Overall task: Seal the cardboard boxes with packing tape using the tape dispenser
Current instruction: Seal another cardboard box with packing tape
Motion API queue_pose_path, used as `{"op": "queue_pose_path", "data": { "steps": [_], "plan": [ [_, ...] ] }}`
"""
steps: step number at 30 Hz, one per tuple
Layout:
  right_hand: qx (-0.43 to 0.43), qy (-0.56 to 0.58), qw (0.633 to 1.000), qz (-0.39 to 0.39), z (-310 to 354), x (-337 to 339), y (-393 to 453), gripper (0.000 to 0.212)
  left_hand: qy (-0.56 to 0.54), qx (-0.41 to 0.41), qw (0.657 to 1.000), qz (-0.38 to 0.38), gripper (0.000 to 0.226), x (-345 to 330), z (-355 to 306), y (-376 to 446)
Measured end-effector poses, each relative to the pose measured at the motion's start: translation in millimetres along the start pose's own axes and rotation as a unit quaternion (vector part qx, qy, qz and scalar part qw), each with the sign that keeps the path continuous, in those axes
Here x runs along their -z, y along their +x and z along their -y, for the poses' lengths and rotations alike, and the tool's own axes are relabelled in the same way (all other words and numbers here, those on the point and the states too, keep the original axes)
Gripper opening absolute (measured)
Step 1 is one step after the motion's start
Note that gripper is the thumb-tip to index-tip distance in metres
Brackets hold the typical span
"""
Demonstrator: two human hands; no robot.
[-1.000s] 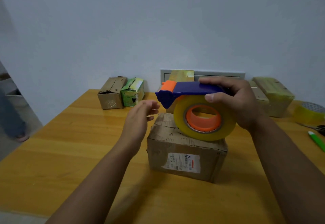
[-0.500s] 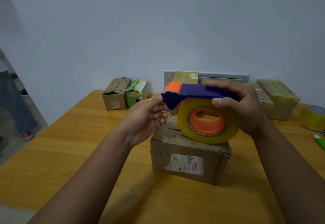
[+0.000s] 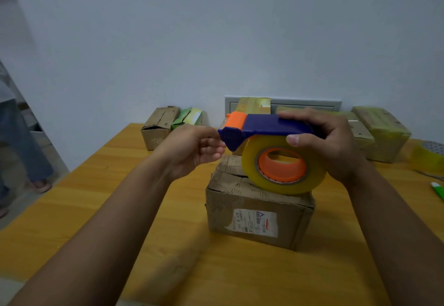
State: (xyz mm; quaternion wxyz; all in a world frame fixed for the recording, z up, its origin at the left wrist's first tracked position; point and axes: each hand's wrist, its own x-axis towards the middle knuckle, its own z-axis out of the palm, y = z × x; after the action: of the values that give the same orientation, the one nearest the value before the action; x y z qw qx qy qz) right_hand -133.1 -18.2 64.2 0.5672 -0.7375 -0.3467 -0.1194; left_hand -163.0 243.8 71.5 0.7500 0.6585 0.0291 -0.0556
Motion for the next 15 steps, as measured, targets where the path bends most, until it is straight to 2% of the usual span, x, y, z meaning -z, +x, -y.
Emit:
{"op": "queue_pose_path", "data": {
  "steps": [6, 11, 13, 15],
  "plan": [
    [0.002, -0.086, 0.995, 0.043, 14, 8, 9, 0.050, 0.114, -0.034, 0.993, -0.026, 0.018, 0, -20, 7],
    [-0.006, -0.131, 0.988, 0.079, 28, 28, 11, 0.051, 0.114, -0.055, 0.989, -0.076, 0.011, 13, -25, 8],
    [-0.015, -0.145, 0.985, 0.088, 30, 40, 8, 0.050, 0.119, -0.042, 0.988, -0.095, 0.013, 26, -21, 8],
    [-0.028, -0.164, 0.980, 0.114, 31, 48, 6, 0.051, 0.145, -0.011, 0.986, -0.078, 0.013, 32, -11, 6]
  ]
}}
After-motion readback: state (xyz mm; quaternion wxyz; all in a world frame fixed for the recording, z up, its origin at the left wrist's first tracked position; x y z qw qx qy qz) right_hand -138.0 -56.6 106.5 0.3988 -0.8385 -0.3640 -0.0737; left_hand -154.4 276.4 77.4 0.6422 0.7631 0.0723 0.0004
